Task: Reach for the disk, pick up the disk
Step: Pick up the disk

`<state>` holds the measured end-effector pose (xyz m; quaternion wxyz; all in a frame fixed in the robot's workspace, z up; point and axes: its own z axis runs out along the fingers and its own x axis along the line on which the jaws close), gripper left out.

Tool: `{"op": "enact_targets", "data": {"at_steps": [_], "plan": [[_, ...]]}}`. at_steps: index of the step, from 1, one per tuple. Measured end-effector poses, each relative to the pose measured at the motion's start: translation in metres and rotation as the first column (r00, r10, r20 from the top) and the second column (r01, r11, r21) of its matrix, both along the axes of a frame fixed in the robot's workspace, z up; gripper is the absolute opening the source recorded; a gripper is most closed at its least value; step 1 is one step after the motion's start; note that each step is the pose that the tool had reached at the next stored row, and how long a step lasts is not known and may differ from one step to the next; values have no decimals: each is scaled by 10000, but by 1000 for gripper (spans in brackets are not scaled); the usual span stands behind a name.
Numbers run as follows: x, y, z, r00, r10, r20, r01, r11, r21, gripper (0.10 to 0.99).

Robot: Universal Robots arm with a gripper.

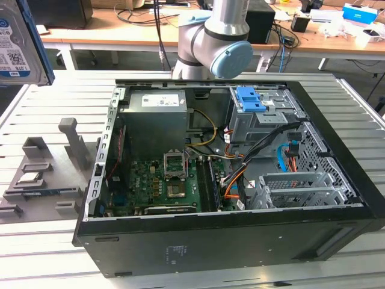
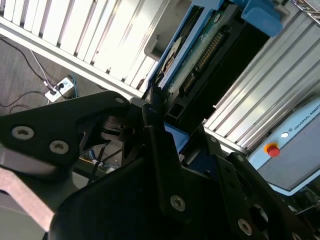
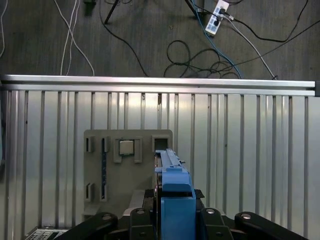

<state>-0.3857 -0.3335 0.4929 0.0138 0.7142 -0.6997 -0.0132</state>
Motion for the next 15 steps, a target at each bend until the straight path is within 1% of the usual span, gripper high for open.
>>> {"op": "enact_targets", "data": {"at_steps": [2,3,4,9,12,15], "plan": [[1,1,58,10000,1,0,-1,10000,-1,365],[1,1,100,10000,0,-1,0,10000,-1,365],[1,2,157,10000,0,-1,0,10000,-1,365],[2,3,294,10000,0,0,0,10000,0,365],[3,4,360,10000,0,-2,0,10000,-1,365],[3,4,365,10000,0,-1,0,10000,-2,365]]}}
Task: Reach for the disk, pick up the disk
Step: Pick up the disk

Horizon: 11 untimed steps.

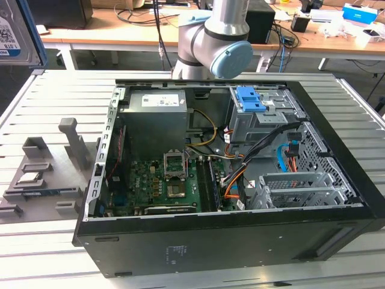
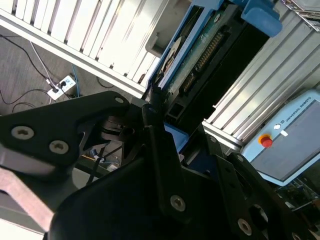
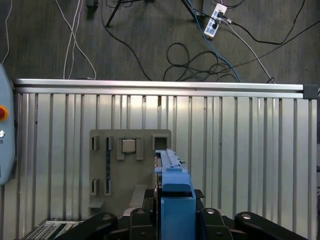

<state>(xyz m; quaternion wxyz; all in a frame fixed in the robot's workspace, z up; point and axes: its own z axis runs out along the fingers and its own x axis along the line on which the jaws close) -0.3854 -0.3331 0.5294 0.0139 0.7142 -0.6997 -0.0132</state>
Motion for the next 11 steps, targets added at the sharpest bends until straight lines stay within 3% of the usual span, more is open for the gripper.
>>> {"op": "enact_targets", "data": {"at_steps": [2,6,8,9,11], "plan": [[20,0,1,10000,0,0,0,10000,-1,365],[151,3,0,10000,0,-1,0,10000,-5,365],[494,15,-1,10000,0,-33,0,10000,-43,365],[607,24,-1,10000,-1,-58,0,10000,-62,365],[666,28,-5,10000,0,-71,0,10000,-81,365]]}}
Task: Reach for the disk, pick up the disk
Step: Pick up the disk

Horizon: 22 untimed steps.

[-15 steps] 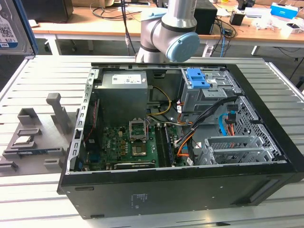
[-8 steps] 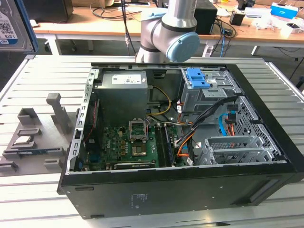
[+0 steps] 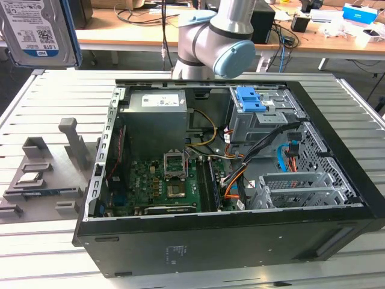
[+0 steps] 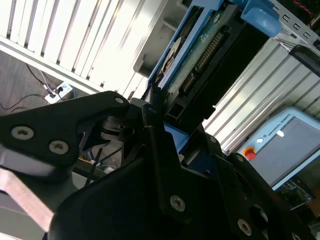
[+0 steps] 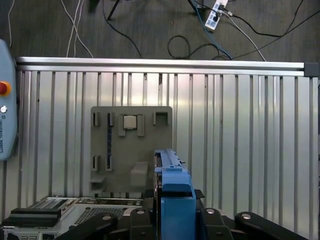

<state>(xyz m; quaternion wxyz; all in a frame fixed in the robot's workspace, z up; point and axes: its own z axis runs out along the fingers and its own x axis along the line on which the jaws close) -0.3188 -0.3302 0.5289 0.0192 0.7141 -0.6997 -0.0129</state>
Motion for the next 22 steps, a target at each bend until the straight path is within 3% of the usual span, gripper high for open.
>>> {"op": "enact_targets", "data": {"at_steps": [4,9,15,18,22], "plan": [[173,17,-25,10000,0,-52,-1,10000,-96,365],[416,42,-116,9999,0,-126,-2,9998,-201,365],[643,66,-181,9998,-1,-182,-3,9997,-255,365],[829,83,-214,9998,-3,-221,-3,9996,-283,365],[970,95,-253,9997,-3,-246,-5,9995,-310,365]]}}
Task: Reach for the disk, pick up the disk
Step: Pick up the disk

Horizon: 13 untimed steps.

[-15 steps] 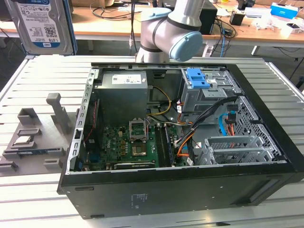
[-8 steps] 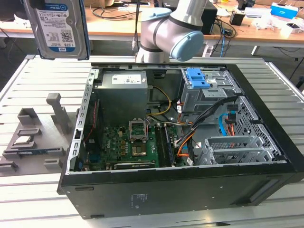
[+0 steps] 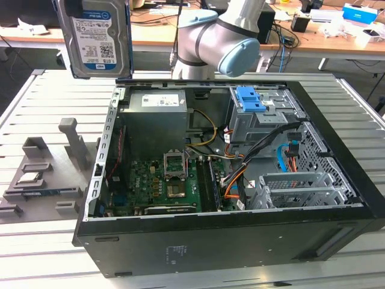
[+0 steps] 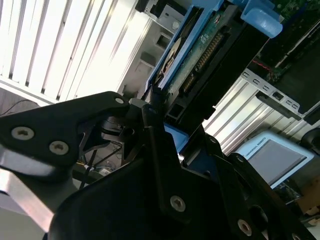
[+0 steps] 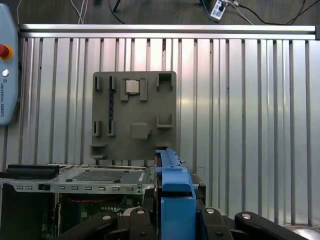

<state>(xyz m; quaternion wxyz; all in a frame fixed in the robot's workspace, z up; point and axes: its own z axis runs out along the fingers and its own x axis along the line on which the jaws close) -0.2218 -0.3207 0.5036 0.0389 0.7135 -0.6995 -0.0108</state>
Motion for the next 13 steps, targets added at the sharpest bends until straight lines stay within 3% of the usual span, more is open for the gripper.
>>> {"op": "enact_targets", "data": {"at_steps": [7,13], "plan": [[245,9,-32,10000,0,-19,0,10000,-23,365],[388,10,-71,10000,0,-31,-1,10000,-40,365]]}}
